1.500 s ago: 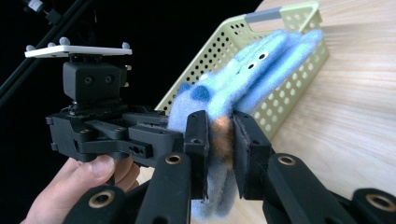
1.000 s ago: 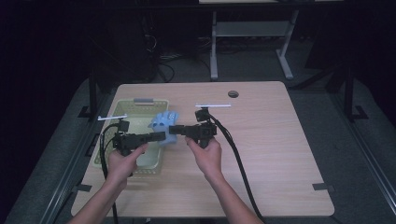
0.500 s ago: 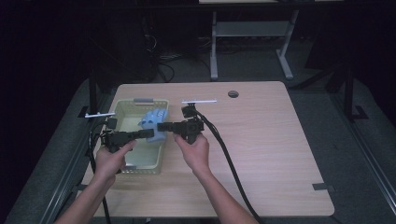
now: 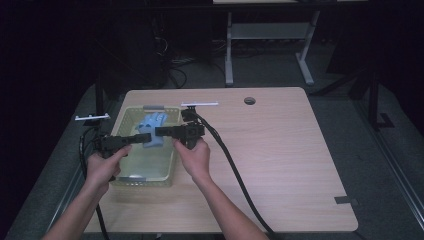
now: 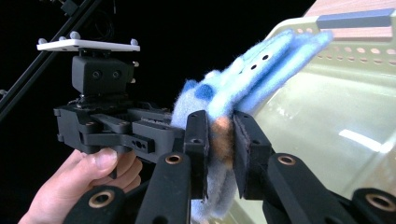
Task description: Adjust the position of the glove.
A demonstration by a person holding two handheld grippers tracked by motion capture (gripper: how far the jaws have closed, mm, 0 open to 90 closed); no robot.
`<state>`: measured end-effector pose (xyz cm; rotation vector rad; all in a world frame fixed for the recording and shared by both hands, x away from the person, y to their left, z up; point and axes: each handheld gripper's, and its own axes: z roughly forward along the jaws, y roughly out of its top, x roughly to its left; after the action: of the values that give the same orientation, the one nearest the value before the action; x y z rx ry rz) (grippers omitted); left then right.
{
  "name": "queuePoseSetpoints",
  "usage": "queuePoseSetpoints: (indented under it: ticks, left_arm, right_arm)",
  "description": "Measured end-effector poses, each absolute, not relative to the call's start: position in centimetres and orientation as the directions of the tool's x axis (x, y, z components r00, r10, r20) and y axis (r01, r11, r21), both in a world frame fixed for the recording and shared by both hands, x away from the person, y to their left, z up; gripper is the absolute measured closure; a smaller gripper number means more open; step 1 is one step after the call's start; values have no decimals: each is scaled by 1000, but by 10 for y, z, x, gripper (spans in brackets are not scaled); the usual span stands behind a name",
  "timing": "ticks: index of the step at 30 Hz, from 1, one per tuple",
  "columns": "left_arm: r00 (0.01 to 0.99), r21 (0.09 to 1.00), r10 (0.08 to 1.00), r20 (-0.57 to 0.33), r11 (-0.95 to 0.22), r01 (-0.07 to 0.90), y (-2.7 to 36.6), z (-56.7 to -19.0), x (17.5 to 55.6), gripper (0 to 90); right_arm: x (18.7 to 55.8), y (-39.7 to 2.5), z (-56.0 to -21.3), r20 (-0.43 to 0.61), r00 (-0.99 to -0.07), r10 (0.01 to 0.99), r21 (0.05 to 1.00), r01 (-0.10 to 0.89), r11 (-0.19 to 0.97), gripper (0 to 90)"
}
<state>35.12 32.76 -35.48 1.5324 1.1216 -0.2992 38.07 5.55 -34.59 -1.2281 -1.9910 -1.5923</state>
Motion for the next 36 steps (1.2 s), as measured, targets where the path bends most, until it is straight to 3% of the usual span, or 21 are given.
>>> queuePoseSetpoints:
  ticks: [15, 36]
  left_arm:
    - [460, 587, 503, -732, 122, 801, 357, -369, 359, 685]
    - [379, 505, 531, -758, 109, 856, 372, -402, 362, 687]
  right_arm:
    - [393, 86, -364, 739, -538, 406, 589, 808, 0, 767]
    - [401, 109, -398, 734, -511, 447, 537, 840, 79, 766]
